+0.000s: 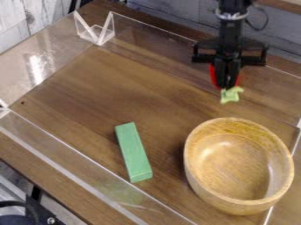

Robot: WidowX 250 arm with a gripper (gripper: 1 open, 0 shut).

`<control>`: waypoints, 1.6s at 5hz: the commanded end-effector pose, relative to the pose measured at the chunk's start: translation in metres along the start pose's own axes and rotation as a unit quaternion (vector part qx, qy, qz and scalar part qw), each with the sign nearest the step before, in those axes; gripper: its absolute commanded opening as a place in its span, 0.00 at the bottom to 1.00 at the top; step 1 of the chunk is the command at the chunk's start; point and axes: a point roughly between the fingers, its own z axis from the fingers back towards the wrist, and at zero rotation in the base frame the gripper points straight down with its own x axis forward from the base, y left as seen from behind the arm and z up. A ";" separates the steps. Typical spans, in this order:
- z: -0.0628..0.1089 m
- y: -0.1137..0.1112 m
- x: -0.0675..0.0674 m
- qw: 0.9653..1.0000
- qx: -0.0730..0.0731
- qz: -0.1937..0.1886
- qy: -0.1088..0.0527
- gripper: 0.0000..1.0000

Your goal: Move the red object to the right side of the table

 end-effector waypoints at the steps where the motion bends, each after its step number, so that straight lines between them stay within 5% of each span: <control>1: 0.006 -0.008 0.003 1.000 -0.010 0.006 -0.028 0.00; 3: -0.007 -0.023 -0.002 0.999 -0.002 -0.014 -0.038 0.00; 4: -0.014 -0.027 -0.004 0.999 0.007 -0.007 -0.045 1.00; 5: -0.019 -0.030 -0.005 0.999 0.014 0.002 -0.051 1.00; 6: -0.024 -0.021 -0.011 0.998 0.023 -0.006 -0.056 0.00; 7: -0.025 -0.016 -0.017 0.998 0.025 -0.016 -0.056 0.00; 8: -0.013 -0.009 -0.018 0.998 0.018 0.018 -0.063 1.00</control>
